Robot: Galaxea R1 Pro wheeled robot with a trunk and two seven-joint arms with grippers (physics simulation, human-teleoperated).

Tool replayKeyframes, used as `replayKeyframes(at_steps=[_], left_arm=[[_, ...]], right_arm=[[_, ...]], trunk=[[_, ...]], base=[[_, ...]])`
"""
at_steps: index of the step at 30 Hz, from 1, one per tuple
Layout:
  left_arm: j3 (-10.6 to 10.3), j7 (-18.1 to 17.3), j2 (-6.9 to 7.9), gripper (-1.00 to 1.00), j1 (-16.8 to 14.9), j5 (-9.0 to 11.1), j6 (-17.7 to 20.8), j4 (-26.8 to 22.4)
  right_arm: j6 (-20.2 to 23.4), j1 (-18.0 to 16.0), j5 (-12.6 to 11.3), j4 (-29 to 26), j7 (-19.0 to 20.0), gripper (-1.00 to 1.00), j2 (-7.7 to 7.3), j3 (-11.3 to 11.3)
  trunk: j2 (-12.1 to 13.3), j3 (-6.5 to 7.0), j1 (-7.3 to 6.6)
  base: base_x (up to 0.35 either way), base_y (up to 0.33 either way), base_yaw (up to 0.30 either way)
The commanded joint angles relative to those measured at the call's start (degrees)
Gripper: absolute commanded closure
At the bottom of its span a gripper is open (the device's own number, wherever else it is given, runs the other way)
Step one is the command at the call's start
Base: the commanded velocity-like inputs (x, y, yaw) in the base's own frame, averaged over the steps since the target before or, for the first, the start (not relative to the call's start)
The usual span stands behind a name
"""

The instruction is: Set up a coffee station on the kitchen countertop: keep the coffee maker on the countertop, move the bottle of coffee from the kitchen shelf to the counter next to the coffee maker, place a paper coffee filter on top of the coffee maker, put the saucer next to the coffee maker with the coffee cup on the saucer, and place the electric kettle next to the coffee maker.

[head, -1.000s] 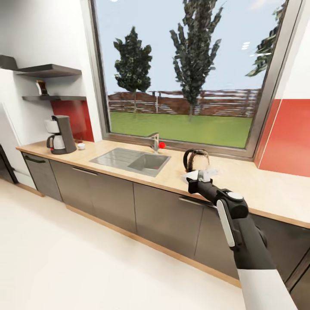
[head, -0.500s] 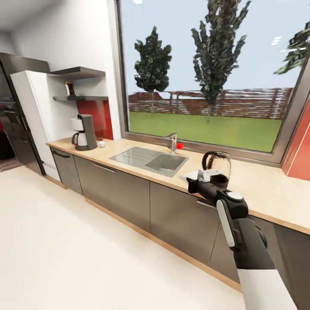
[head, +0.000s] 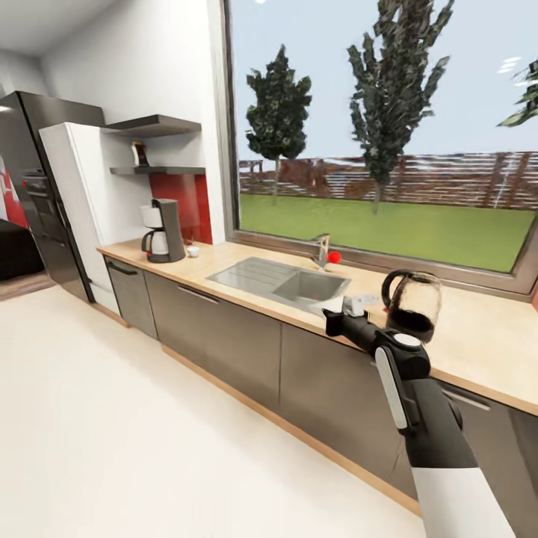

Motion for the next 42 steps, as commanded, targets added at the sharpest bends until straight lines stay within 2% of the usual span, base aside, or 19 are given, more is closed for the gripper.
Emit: replayKeyframes(at_steps=[1, 7, 19, 42], left_arm=[[-0.03, 0.06, 0.00, -1.00, 0.03, 0.22, -0.03, -0.11], [-0.03, 0.06, 0.00, -1.00, 0.03, 0.22, 0.02, -0.11], [-0.11, 0.06, 0.00, -1.00, 0.03, 0.22, 0.06, -0.10], [-0.12, 0.06, 0.00, -1.00, 0.03, 0.22, 0.10, -0.12]], right_arm=[[0.35, -0.05, -0.16, -0.03, 0.11, 1.00, 0.06, -0.02], [0.34, -0.05, -0.16, -0.01, 0.11, 1.00, 0.14, 0.06], [0.32, -0.04, -0.16, -0.01, 0.11, 1.00, 0.17, 0.07], [0.34, -0.04, -0.15, -0.03, 0.11, 1.00, 0.17, 0.07]], trunk=[[-0.04, -0.06, 0.04], [-0.04, -0.06, 0.04], [-0.04, -0.06, 0.04], [-0.04, -0.06, 0.04]], base=[[0.246, 0.227, 0.001], [0.253, 0.234, 0.123], [0.293, 0.186, 0.256], [0.327, 0.010, 0.270]])
